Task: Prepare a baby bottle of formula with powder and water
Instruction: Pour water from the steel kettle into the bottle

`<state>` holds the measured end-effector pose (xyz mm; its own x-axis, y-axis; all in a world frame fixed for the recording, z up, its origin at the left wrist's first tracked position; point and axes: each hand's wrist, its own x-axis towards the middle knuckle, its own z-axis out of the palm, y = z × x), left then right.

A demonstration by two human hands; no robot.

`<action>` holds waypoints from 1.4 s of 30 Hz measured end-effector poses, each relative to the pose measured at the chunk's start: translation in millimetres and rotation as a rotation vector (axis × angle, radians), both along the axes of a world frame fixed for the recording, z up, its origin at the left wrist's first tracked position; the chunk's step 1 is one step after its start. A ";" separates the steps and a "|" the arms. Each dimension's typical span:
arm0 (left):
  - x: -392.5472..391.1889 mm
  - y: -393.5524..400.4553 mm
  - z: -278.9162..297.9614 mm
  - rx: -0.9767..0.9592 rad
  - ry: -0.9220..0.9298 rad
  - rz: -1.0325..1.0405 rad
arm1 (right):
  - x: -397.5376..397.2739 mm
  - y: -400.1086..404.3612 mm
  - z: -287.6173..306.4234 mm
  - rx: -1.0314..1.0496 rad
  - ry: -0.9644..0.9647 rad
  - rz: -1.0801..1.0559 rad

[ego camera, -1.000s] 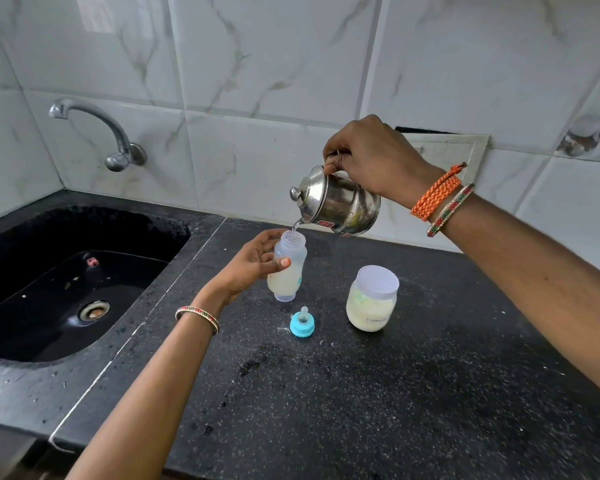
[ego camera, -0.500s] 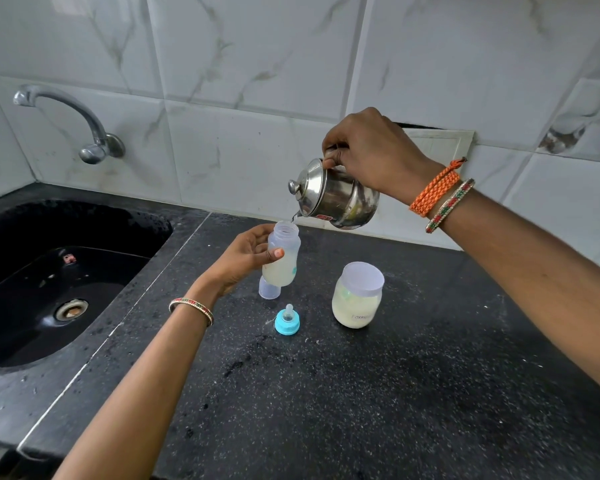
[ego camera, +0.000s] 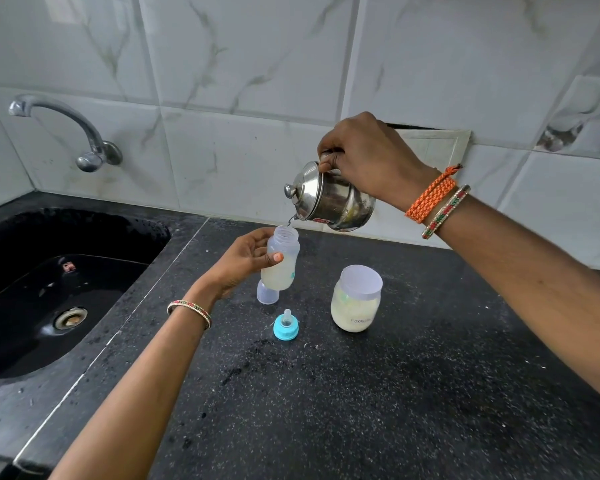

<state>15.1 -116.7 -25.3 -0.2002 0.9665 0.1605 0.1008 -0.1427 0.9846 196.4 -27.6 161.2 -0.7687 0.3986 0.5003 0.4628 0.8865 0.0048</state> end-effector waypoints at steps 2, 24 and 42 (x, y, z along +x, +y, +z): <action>0.0 1.2 0.2 -0.004 0.009 0.001 | 0.0 -0.8 0.7 0.003 -0.001 -0.002; -3.4 1.2 -6.6 -0.007 0.029 0.001 | -2.1 0.2 -8.2 0.077 -0.022 0.000; 2.8 0.7 -5.0 -0.012 0.001 -0.016 | -0.8 0.4 -10.3 0.032 -0.010 0.003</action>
<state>17.9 -115.9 -30.3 -0.1846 0.9714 0.1491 0.0999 -0.1324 0.9862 195.5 -27.2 150.9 -0.7748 0.3802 0.5050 0.4601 0.8871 0.0380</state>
